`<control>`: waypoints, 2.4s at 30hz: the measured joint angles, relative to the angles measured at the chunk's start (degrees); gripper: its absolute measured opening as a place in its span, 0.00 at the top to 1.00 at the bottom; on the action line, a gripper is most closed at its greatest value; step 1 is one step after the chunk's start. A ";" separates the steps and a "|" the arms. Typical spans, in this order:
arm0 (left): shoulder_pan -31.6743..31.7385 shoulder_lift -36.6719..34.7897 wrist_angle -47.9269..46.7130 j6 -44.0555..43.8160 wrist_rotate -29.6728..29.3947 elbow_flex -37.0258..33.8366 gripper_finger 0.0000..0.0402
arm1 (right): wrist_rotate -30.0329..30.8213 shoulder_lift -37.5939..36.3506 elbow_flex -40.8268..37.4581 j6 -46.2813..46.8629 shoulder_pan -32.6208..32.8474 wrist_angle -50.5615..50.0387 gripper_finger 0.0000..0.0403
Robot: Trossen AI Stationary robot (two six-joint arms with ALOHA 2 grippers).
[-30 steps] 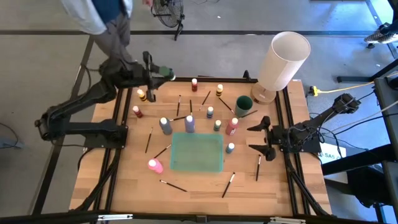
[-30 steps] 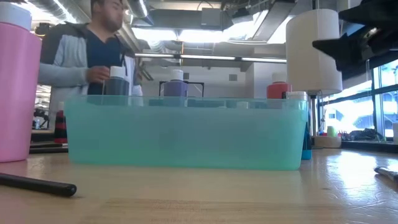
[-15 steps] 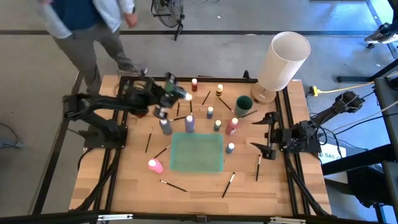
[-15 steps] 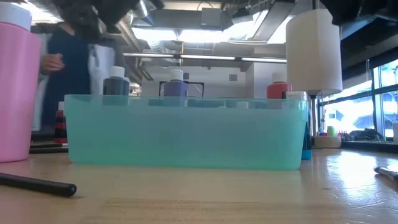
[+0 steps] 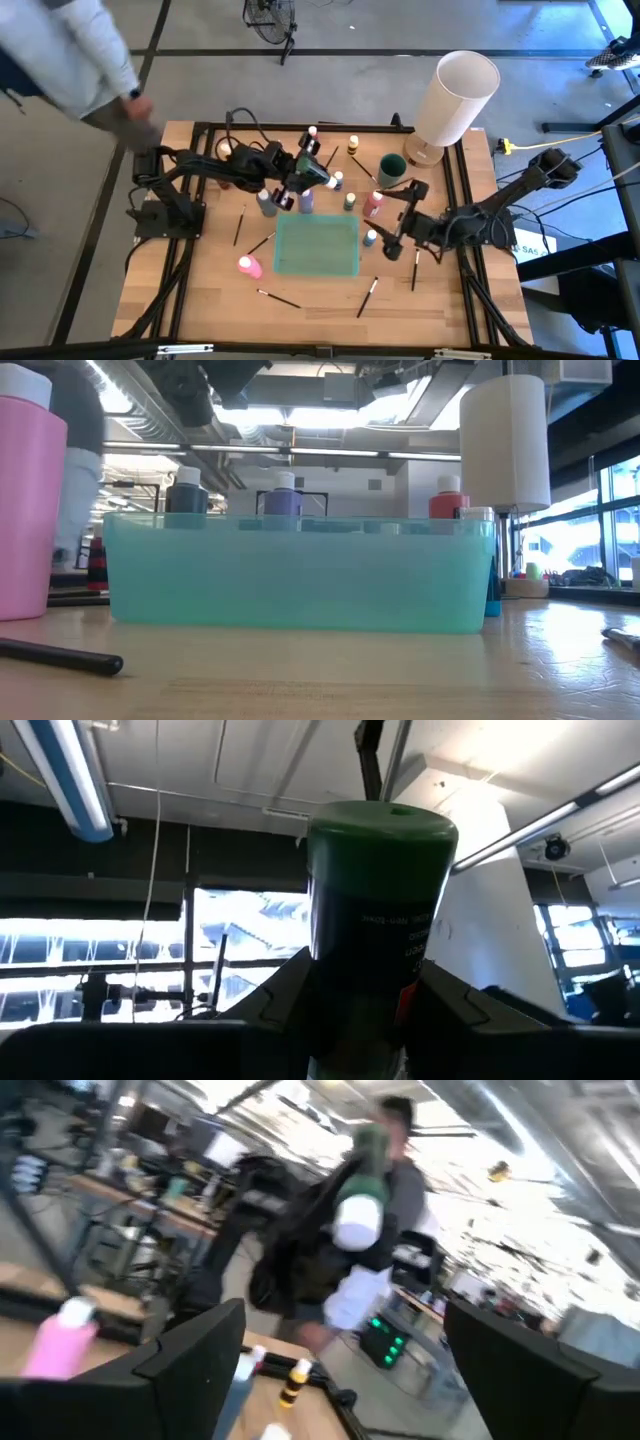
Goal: Pick & Place Paint Supplies
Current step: Put the green paint bottle into the light green bin
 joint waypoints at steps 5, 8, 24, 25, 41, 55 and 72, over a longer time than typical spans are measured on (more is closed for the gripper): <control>-1.29 0.00 -0.87 3.38 0.95 -0.13 0.73 | 2.83 4.66 7.12 3.01 -1.20 -2.83 0.16; -2.54 0.00 -1.04 4.62 1.32 -0.13 0.73 | 1.77 6.57 9.96 4.69 -2.37 -5.80 0.16; -4.69 0.00 -3.03 7.89 2.74 -0.15 0.73 | -14.31 11.97 15.96 9.96 -7.79 -8.73 0.16; -4.85 0.00 -3.03 8.16 2.66 -0.15 0.73 | -15.14 12.29 16.13 10.38 -8.25 -9.02 0.16; -6.94 3.60 -4.38 10.88 2.60 2.53 0.73 | -18.69 14.01 17.25 11.27 -10.12 -9.24 0.17; -6.30 3.02 -3.92 10.84 3.38 2.69 0.73 | -14.68 14.01 17.25 11.91 -8.65 -11.95 0.26; -6.23 3.02 -4.38 10.84 3.39 2.69 0.73 | -9.04 13.68 17.24 8.49 -6.13 -9.99 0.42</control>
